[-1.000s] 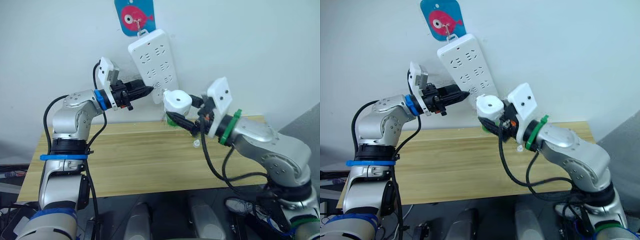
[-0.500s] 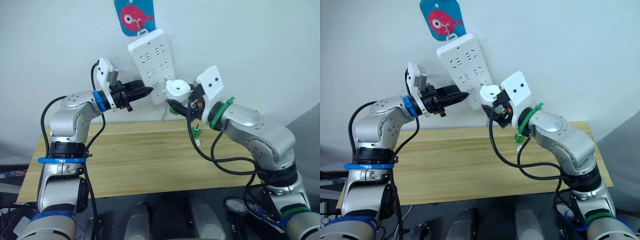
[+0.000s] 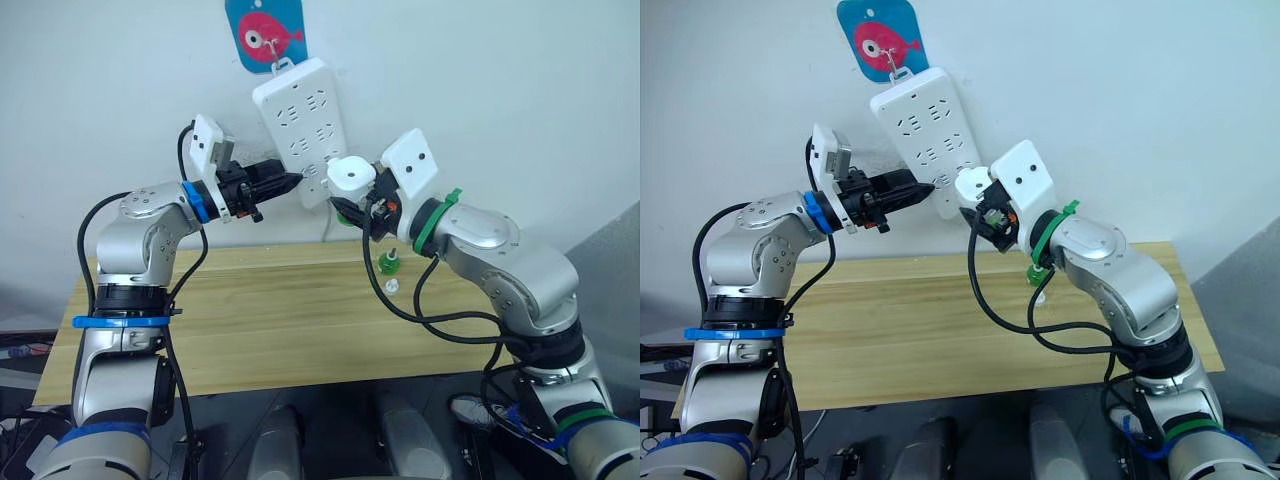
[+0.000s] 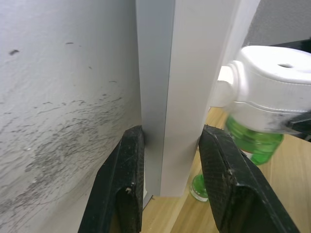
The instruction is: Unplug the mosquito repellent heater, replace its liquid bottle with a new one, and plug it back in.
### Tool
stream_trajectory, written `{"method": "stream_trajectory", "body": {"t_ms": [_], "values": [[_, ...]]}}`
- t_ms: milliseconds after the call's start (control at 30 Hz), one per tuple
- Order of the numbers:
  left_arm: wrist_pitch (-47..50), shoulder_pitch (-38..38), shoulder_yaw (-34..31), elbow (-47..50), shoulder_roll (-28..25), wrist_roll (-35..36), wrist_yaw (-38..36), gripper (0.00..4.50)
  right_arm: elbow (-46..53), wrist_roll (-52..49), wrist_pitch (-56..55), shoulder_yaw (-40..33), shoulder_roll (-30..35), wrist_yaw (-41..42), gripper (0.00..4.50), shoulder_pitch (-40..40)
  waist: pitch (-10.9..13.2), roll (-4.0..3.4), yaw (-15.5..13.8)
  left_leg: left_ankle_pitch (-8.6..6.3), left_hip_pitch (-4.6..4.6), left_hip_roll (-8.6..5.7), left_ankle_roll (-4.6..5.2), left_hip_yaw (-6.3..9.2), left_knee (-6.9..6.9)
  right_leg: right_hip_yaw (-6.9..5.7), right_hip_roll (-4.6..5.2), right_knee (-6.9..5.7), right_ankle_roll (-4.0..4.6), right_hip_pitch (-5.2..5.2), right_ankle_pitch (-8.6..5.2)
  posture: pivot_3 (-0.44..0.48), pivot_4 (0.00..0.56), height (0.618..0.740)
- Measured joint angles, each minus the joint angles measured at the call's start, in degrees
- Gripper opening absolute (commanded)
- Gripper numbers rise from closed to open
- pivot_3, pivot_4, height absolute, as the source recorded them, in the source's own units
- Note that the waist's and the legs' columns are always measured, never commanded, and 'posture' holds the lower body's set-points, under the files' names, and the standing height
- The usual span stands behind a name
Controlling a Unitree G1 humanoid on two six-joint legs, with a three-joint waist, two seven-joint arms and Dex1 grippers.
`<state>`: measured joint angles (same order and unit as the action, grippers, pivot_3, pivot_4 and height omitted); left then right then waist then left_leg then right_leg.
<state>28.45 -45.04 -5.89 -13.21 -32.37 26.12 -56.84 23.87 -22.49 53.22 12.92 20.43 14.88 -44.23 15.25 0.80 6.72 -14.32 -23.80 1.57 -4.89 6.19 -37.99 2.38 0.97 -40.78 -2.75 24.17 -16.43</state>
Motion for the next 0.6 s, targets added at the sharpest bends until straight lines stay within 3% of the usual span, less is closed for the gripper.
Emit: {"method": "stream_trajectory", "body": {"t_ms": [333,600], "values": [[1.1,0.8,-1.2,0.4,-0.3,-0.2,0.5,1.30,-5.9,3.4,-1.5,0.3,-5.4,1.2,3.18,-2.6,0.0,0.00,1.0,0.12,0.06,-0.01,-0.08,0.02,-0.02,0.00,0.00,-0.16,0.01,0.00,0.01,-0.164,0.195,0.725],[2.2,1.6,-1.9,1.3,-1.1,-0.2,0.9,1.30,-9.5,3.8,-3.7,0.1,-6.0,4.3,3.16,-3.8,0.0,0.00,1.4,0.20,0.19,0.02,-0.08,0.01,-0.01,0.02,-0.03,-0.30,0.06,-0.02,0.04,-0.158,0.196,0.725]]}}
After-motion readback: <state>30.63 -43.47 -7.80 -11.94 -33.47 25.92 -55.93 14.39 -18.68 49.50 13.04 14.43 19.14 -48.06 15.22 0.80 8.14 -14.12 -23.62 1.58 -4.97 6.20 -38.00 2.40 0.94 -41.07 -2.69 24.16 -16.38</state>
